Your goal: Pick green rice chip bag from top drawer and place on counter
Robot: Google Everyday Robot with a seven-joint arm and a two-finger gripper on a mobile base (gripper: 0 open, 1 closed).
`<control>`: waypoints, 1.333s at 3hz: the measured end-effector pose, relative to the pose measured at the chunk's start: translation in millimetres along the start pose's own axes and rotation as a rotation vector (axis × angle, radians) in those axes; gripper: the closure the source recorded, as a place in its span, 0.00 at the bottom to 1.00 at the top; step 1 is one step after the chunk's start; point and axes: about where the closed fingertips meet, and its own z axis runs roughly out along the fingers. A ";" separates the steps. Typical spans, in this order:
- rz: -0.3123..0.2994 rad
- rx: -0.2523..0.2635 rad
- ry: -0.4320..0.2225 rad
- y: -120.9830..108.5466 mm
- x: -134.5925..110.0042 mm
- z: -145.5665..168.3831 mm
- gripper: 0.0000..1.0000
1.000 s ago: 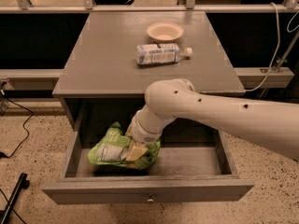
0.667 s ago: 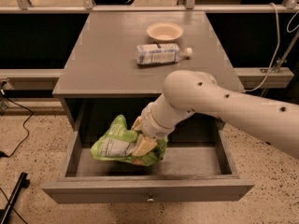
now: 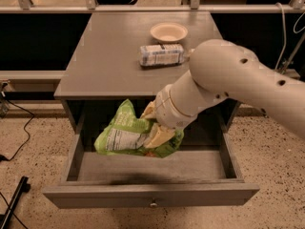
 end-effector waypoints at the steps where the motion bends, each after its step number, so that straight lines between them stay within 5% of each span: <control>1: -0.088 0.044 0.086 -26.1 -22.8 -39.9 1.00; 3: -0.145 0.034 0.145 -118.0 -82.0 -67.8 1.00; 4: -0.143 0.034 0.147 -117.4 -80.5 -68.0 1.00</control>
Offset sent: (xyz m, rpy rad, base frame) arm 0.0877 0.0345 0.1542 -0.1338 -0.2014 0.0982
